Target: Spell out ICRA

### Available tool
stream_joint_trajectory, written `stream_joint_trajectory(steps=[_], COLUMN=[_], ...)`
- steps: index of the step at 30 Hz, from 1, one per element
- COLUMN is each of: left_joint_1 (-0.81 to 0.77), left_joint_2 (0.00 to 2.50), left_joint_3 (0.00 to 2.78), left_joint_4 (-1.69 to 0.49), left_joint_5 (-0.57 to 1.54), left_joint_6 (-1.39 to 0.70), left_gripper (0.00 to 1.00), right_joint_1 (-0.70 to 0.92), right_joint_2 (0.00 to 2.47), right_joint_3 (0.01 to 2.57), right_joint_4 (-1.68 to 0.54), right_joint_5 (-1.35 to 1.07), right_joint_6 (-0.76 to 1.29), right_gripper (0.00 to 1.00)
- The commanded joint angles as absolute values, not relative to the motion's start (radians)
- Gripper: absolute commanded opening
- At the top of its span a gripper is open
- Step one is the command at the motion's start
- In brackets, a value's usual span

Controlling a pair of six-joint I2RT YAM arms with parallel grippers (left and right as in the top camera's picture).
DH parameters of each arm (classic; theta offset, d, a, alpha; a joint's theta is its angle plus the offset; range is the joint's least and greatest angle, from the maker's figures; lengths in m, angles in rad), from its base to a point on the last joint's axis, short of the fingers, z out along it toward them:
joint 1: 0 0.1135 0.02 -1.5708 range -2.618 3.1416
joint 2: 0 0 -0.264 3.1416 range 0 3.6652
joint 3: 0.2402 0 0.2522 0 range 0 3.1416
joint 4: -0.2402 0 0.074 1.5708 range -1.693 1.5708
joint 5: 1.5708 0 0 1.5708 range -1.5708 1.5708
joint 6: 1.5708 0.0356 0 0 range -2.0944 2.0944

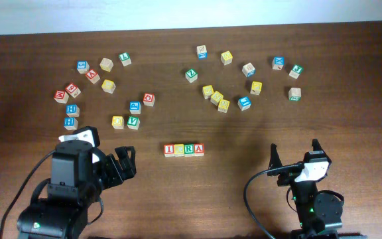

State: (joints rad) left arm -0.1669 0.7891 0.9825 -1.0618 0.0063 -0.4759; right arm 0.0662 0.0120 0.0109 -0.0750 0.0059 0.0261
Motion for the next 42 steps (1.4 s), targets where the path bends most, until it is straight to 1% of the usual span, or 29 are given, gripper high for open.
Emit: stream_joint_trajectory(steps=[1, 19, 23, 24, 26, 29, 34, 37, 39, 41, 42], left_joint_1=[-0.163, -0.163, -0.163, -0.152, -0.109, -0.035, -0.023, 0.024, 0.049, 0.053, 0.053], left_joint_2=[0.787, 0.79, 0.772, 0.73, 0.657, 0.529, 0.306, 0.187, 0.065, 0.005, 0.013], left_joint_3=[0.977, 0.977, 0.953, 0.914, 0.852, 0.736, 0.53, 0.418, 0.317, 0.243, 0.215], left_joint_4=[-1.064, -1.078, -0.952, -0.899, -0.838, -0.748, -0.556, -0.473, -0.4, -0.326, -0.286], left_joint_5=[-0.004, -0.024, -0.012, 0.039, 0.132, 0.206, 0.203, 0.203, 0.202, 0.203, 0.203], left_joint_6=[-0.485, -0.484, -0.225, -0.103, -0.026, -0.021, 0.017, 0.017, 0.017, 0.015, 0.015], left_gripper=[0.99, 0.99, 0.99, 0.99, 0.99, 0.99, 0.99, 0.99, 0.99, 0.99, 0.99], right_joint_1=[0.071, 0.071, 0.071, 0.071, 0.071, 0.071, 0.071, 0.071, 0.071, 0.071, 0.071], right_joint_2=[0.003, 0.003, 0.003, 0.003, 0.003, 0.003, 0.003, 0.003, 0.003, 0.003, 0.003], right_joint_3=[0.006, 0.006, 0.006, 0.006, 0.006, 0.006, 0.006, 0.006, 0.006, 0.006, 0.006], right_joint_4=[-0.083, -0.083, -0.082, -0.083, -0.082, -0.083, -0.083, -0.083, -0.082, -0.082, -0.082], right_joint_5=[0.011, 0.011, 0.011, 0.011, 0.011, 0.011, 0.011, 0.011, 0.011, 0.011, 0.011], right_joint_6=[0.023, 0.023, 0.023, 0.023, 0.023, 0.023, 0.023, 0.023, 0.023, 0.022, 0.023], right_gripper=[0.98, 0.98, 0.99, 0.98, 0.98, 0.98, 0.98, 0.98, 0.99, 0.98, 0.98])
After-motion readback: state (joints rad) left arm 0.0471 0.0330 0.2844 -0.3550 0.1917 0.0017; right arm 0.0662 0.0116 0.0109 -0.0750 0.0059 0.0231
